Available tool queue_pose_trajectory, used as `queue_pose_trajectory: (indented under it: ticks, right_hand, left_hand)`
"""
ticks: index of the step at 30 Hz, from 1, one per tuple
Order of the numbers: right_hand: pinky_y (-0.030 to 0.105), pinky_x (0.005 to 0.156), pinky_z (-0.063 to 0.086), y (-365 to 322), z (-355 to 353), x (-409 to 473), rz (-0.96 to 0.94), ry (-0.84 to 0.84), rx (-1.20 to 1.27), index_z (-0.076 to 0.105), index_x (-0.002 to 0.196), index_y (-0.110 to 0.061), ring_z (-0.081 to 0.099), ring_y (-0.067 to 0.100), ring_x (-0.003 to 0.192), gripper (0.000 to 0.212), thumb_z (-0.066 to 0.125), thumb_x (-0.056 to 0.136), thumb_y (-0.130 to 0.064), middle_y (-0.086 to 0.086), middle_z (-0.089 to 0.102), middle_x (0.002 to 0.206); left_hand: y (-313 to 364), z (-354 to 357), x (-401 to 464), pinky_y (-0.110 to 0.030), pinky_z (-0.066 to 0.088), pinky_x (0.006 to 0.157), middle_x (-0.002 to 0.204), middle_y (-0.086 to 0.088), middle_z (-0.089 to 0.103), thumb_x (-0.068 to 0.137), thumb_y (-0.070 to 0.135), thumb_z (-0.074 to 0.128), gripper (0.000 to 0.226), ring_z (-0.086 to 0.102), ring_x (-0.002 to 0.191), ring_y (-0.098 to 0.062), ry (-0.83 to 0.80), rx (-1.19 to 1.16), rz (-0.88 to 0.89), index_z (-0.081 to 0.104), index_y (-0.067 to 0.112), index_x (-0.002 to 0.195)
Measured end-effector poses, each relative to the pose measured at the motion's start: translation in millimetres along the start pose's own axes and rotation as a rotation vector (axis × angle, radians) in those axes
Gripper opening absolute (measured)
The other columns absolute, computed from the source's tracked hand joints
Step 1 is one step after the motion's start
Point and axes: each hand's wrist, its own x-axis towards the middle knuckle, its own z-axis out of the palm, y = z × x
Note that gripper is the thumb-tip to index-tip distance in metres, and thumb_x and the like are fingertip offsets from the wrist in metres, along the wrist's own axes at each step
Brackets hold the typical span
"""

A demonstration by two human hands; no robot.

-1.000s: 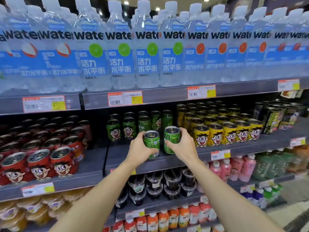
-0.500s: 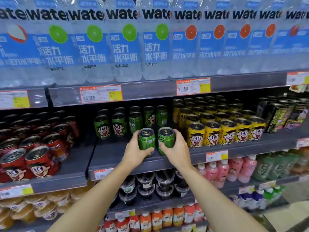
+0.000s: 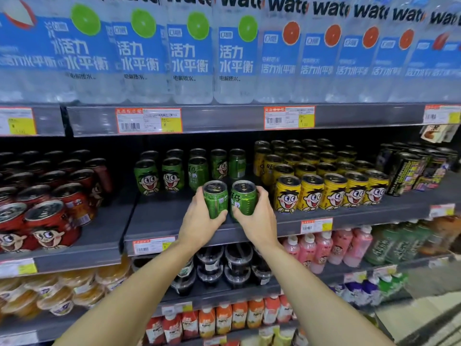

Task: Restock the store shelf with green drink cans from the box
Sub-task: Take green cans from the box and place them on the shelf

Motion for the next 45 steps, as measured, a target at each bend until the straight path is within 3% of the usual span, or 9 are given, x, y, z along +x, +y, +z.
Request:
queue_pose_trajectory:
  ticks: [8, 11, 17, 22, 28, 45]
  right_hand:
    - [0.035, 0.09, 0.047, 0, -5, 23, -0.007, -0.084, -0.041, 0.034, 0.14, -0.018, 0.053, 0.021, 0.118, 0.083, 0.08, 0.073, -0.038, 0.003, 0.051, 0.132]
    - [0.031, 0.086, 0.044, -3, 0, 39, 0.035, -0.091, -0.037, 0.038, 0.136, -0.015, 0.055, 0.025, 0.116, 0.079, 0.082, 0.073, -0.032, 0.007, 0.052, 0.129]
    - [0.039, 0.096, 0.044, -4, 20, 66, 0.14, -0.055, -0.001, 0.038, 0.139, -0.015, 0.052, 0.034, 0.119, 0.077, 0.081, 0.076, -0.024, 0.014, 0.05, 0.128]
    - [0.04, 0.092, 0.048, 3, 36, 91, 0.149, -0.038, -0.006, 0.038, 0.14, -0.013, 0.056, 0.038, 0.115, 0.076, 0.08, 0.076, -0.023, 0.018, 0.053, 0.128]
    - [0.04, 0.1, 0.045, 13, 52, 128, 0.158, -0.071, 0.03, 0.034, 0.144, -0.013, 0.052, 0.036, 0.122, 0.08, 0.08, 0.078, -0.021, 0.018, 0.049, 0.136]
    - [0.036, 0.102, 0.042, 30, 69, 161, 0.199, -0.107, 0.096, 0.033, 0.145, -0.016, 0.052, 0.03, 0.124, 0.086, 0.083, 0.075, -0.022, 0.013, 0.052, 0.138]
  left_hand:
    - [-1, 6, -2, -0.044, 0.051, 0.084, 0.123, -0.001, 0.05, 0.077, 0.047, 0.07, 0.078, 0.053, 0.111, -0.022, 0.064, 0.117, -0.02, 0.027, 0.026, 0.138]
    - [0, 4, -1, -0.043, 0.051, 0.083, 0.121, -0.001, 0.047, 0.077, 0.049, 0.07, 0.081, 0.054, 0.11, -0.024, 0.052, 0.124, -0.043, 0.025, 0.025, 0.14]
    - [-3, 3, 0, -0.037, 0.048, 0.084, 0.123, 0.0, 0.046, 0.078, 0.049, 0.07, 0.084, 0.052, 0.113, -0.021, 0.038, 0.11, -0.047, 0.023, 0.023, 0.143]
    - [-3, 6, 0, -0.041, 0.051, 0.084, 0.12, 0.0, 0.047, 0.078, 0.051, 0.068, 0.081, 0.053, 0.11, -0.021, 0.063, 0.162, -0.032, 0.026, 0.022, 0.141]
    - [-5, 10, 1, -0.041, 0.053, 0.077, 0.117, 0.002, 0.047, 0.076, 0.054, 0.066, 0.081, 0.053, 0.107, -0.02, 0.092, 0.231, -0.036, 0.026, 0.021, 0.139]
    - [-3, 12, 1, -0.039, 0.05, 0.081, 0.126, 0.002, 0.044, 0.077, 0.055, 0.065, 0.09, 0.052, 0.112, -0.02, 0.093, 0.272, -0.044, 0.018, 0.019, 0.145]
